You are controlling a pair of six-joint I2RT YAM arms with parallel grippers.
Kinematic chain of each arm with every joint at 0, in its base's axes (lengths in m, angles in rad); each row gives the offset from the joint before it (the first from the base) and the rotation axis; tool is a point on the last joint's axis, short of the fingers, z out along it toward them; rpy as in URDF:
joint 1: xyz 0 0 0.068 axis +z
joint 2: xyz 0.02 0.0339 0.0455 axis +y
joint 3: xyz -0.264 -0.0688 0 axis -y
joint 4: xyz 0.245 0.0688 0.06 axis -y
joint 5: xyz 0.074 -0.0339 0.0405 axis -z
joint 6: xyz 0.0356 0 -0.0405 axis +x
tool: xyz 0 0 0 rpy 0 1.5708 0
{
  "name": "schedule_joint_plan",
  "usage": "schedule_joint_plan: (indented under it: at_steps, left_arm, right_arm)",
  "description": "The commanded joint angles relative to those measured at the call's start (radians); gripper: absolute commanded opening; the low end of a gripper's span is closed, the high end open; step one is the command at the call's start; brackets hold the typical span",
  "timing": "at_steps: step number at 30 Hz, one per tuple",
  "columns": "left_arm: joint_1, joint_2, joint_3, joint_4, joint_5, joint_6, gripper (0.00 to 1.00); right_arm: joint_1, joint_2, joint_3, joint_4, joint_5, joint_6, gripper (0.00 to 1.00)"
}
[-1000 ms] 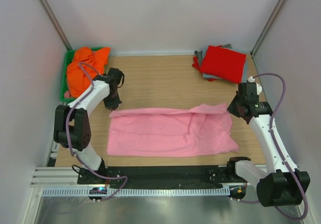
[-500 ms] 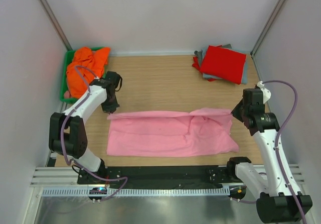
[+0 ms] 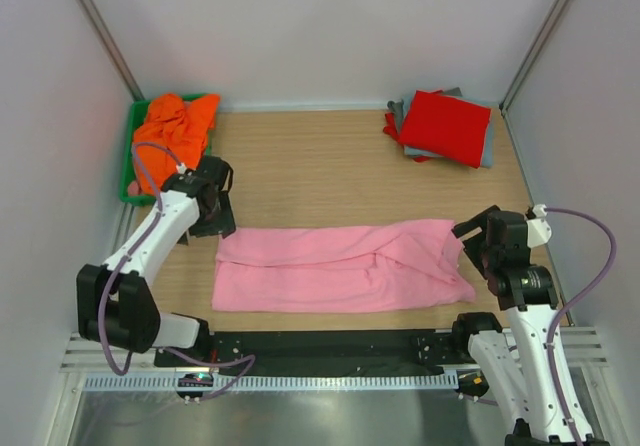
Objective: Fold and stack the t-shirts
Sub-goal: Fold the tshirt
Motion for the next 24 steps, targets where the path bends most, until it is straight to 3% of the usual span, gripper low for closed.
schedule_joint_plan:
  at_steps: [1,5,8,10,13,18,24]
  left_arm:
    - [0.004,-0.090,0.041,-0.066,-0.028,0.023,0.88]
    - [0.004,-0.091,0.075,0.004,0.027,0.028,0.88]
    - [0.000,-0.033,0.067,0.095,0.139,0.010,0.85]
    - [-0.012,0.032,0.049,0.138,0.188,-0.015,0.83]
    - [-0.051,0.112,0.047,0.186,0.196,-0.038,0.82]
    - [-0.118,0.272,0.038,0.226,0.183,-0.108,0.80]
    - [-0.144,0.317,-0.072,0.314,0.216,-0.148,0.78]
  right_arm:
    - [0.001,-0.004,0.031,0.015,0.061,0.060,0.84]
    - [0.001,-0.025,0.020,0.047,0.019,0.070,0.85]
    - [0.003,0.015,-0.070,0.179,-0.147,0.069,0.85]
    - [0.003,0.117,-0.145,0.286,-0.291,0.070,0.84]
    - [0.017,0.249,-0.213,0.417,-0.360,0.054,0.83]
    - [0.078,0.469,-0.213,0.533,-0.304,0.055,0.83]
    - [0.244,0.758,-0.100,0.618,-0.196,0.069,0.85]
